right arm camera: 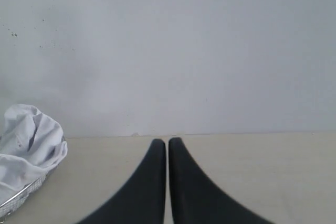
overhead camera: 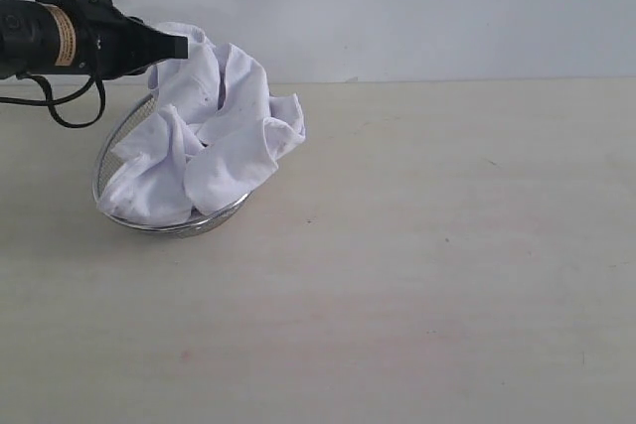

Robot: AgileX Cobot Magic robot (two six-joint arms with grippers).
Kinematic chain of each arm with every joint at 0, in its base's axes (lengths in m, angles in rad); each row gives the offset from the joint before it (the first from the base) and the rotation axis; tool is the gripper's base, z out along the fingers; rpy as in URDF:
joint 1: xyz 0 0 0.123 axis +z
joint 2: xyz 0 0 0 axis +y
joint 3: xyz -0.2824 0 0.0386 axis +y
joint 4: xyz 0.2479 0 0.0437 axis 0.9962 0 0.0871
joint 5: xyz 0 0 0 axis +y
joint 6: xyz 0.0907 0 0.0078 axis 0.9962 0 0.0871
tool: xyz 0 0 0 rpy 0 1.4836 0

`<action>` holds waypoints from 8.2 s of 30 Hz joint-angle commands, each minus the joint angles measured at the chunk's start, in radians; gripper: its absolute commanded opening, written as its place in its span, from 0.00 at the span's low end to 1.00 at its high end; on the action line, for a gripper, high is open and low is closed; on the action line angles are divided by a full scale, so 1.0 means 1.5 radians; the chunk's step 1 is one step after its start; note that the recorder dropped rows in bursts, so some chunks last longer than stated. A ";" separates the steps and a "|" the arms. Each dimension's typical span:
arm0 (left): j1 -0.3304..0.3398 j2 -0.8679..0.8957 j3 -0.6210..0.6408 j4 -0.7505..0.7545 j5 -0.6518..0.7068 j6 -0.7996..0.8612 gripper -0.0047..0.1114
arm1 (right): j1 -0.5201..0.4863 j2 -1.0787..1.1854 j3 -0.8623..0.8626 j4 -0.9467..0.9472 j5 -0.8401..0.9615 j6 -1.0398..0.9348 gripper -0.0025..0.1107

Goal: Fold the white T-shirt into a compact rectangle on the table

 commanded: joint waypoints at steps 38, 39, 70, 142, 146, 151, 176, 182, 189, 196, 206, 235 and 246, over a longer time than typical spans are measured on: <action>0.079 0.136 -0.158 0.387 -0.244 -0.425 0.21 | 0.001 0.429 -0.239 0.227 0.237 -0.247 0.02; 0.079 0.140 -0.158 0.387 -0.254 -0.423 0.28 | 0.001 0.429 -0.239 0.232 0.241 -0.255 0.02; 0.031 0.298 -0.129 0.387 -0.194 -0.512 0.08 | 0.001 0.429 -0.239 0.238 0.276 -0.260 0.02; -0.089 0.051 -0.249 0.387 -0.515 -0.524 0.49 | 0.001 0.430 -0.240 0.587 0.329 -0.584 0.02; -0.040 0.046 -0.249 0.387 -0.530 -0.524 0.28 | 0.001 0.456 -0.240 0.700 0.380 -0.717 0.02; 0.021 0.049 -0.248 0.387 -0.573 -0.524 0.08 | 0.001 0.542 -0.247 0.756 0.397 -0.766 0.02; 0.045 0.046 -0.016 0.387 -0.109 -0.249 0.08 | 0.187 0.899 -0.574 0.467 0.240 -0.535 0.02; 0.002 0.042 -0.021 0.313 0.090 0.155 0.08 | 0.187 0.899 -0.574 0.465 0.230 -0.549 0.02; -0.044 0.054 -0.068 -0.477 0.533 0.511 0.08 | 0.187 0.899 -0.574 0.465 0.179 -0.541 0.02; -0.041 0.062 -0.097 -1.024 0.501 1.082 0.08 | 0.187 0.900 -0.574 0.465 0.200 -0.556 0.02; -0.024 0.138 -0.148 -1.181 0.405 1.162 0.08 | 0.187 0.912 -0.574 0.472 0.321 -0.589 0.02; 0.047 0.282 -0.213 -1.083 0.411 1.145 0.08 | 0.153 1.168 -0.673 0.311 0.257 -0.414 0.02; 0.093 0.299 -0.264 -1.009 0.441 1.113 0.08 | 0.140 1.168 -0.689 0.296 0.225 -0.416 0.02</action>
